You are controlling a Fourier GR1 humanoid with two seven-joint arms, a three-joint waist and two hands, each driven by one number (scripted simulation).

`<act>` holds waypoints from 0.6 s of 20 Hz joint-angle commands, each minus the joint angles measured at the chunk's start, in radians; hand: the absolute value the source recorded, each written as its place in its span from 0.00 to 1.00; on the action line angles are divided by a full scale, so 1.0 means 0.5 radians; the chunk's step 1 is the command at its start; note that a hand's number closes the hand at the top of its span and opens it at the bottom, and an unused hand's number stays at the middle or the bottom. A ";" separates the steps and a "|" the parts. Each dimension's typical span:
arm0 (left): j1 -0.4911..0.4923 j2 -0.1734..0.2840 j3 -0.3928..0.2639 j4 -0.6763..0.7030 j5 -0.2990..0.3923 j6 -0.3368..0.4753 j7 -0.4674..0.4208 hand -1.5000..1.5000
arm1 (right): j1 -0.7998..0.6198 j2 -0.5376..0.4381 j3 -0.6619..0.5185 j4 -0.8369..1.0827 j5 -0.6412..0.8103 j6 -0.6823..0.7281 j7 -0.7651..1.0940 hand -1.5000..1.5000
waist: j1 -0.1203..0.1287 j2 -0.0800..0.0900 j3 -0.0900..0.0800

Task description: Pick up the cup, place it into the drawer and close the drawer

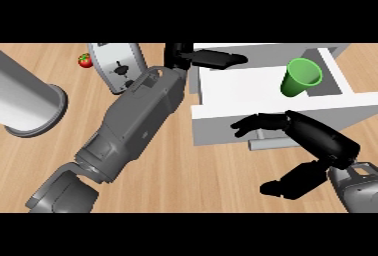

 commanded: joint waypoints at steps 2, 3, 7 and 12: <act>0.061 0.000 0.048 -0.057 0.075 -0.054 -0.059 0.00 | 0.113 0.034 0.138 0.262 0.523 -0.238 -0.236 0.00 | 0.122 -0.019 0.001; 0.183 0.000 0.033 -0.051 0.059 -0.083 -0.190 0.00 | 0.138 0.083 0.222 0.350 0.615 -0.305 -0.255 0.00 | 0.137 -0.013 0.001; 0.231 0.017 0.060 -0.142 0.057 -0.126 -0.134 0.00 | -0.036 0.130 0.295 0.855 0.783 -0.376 -0.415 0.00 | 0.225 -0.023 0.001; 0.434 0.107 0.055 -0.338 0.058 -0.196 -0.154 0.00 | -0.294 0.191 0.301 1.461 0.947 -0.470 -0.564 1.00 | 0.295 -0.029 0.001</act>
